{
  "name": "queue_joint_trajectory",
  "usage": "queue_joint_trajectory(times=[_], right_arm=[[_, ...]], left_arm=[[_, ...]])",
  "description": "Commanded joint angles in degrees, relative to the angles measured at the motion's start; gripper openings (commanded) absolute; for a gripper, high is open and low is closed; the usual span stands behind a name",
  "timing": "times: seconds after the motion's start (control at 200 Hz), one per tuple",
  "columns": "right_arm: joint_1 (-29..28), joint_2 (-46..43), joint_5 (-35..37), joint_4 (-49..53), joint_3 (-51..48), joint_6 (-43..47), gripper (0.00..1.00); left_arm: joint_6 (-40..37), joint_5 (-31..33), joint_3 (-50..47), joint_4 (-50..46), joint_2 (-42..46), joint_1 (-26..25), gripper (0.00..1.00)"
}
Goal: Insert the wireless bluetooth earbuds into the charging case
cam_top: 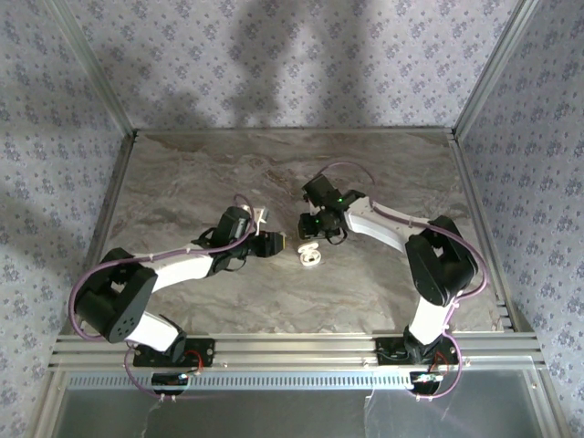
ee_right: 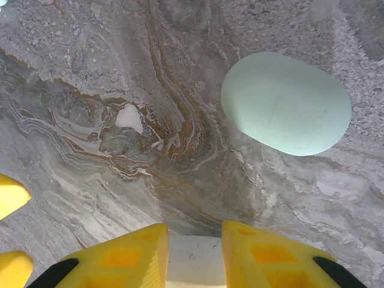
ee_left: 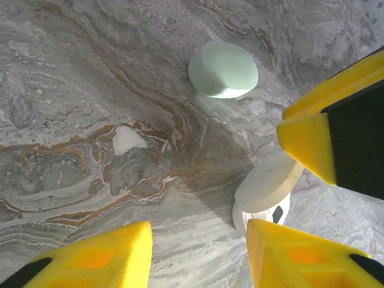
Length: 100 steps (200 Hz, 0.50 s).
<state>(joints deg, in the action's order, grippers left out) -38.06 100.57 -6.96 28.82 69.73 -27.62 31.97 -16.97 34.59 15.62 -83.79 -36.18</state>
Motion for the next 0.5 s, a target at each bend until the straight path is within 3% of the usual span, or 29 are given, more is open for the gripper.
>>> queue_joint_trajectory(times=[0.0,0.495], right_arm=[[-0.5,1.5,-1.1,3.8,1.5,1.0,0.31],[-3.0,-2.2,0.1,5.3,-3.4,0.6,0.23]], left_arm=[[-0.7,-1.0,1.8,-0.3,-0.6,-0.5,0.46],[-0.9,-1.0,1.9,-0.4,-0.4,-0.5,0.47]])
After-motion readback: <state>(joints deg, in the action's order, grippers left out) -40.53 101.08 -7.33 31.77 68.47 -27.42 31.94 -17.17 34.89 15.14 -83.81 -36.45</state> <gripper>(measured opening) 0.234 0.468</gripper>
